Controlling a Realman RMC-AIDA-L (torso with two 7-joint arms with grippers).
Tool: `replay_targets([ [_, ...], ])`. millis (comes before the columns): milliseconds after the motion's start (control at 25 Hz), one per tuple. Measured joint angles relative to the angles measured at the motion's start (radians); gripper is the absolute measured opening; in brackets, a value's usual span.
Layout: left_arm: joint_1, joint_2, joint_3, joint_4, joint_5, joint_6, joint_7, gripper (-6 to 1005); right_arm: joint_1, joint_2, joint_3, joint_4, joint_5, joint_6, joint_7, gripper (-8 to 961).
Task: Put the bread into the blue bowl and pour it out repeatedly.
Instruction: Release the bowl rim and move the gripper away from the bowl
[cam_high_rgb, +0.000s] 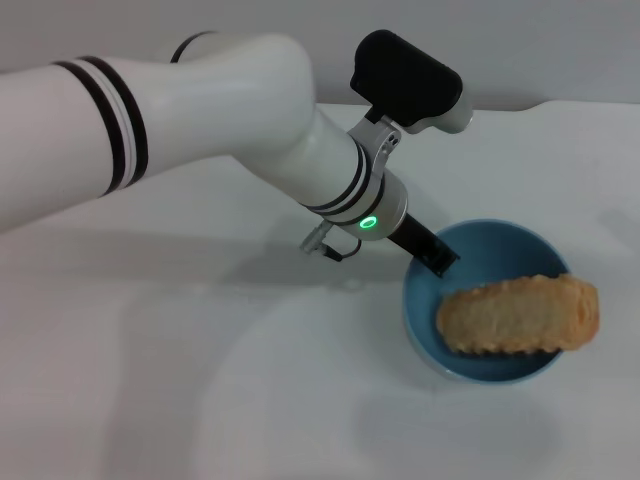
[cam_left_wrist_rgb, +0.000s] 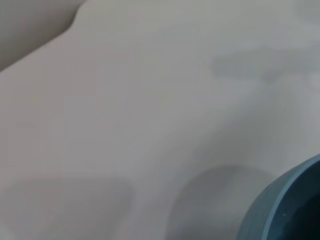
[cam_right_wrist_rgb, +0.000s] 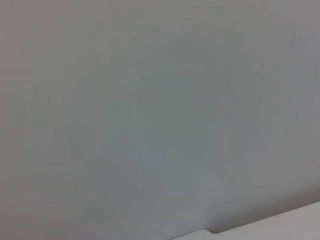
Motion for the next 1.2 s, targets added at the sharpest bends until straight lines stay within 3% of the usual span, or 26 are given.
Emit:
replay_targets([
  [240,0.032,0.0,0.039,0.009,-0.016,-0.052,0.0,57,0.0,0.0,0.001,0.005,0.002,0.004,0.0,390],
  [800,0.026,0.0,0.076,0.014,-0.01,-0.073,0.006,106,0.0,0.0,0.001,0.03,0.003,0.011,-0.021,392],
  [1200,0.025,0.006,0.062,0.042,-0.009,-0.11,0.028,240,-0.005,0.0,-0.005,0.034,0.003,0.02,-0.074,394],
])
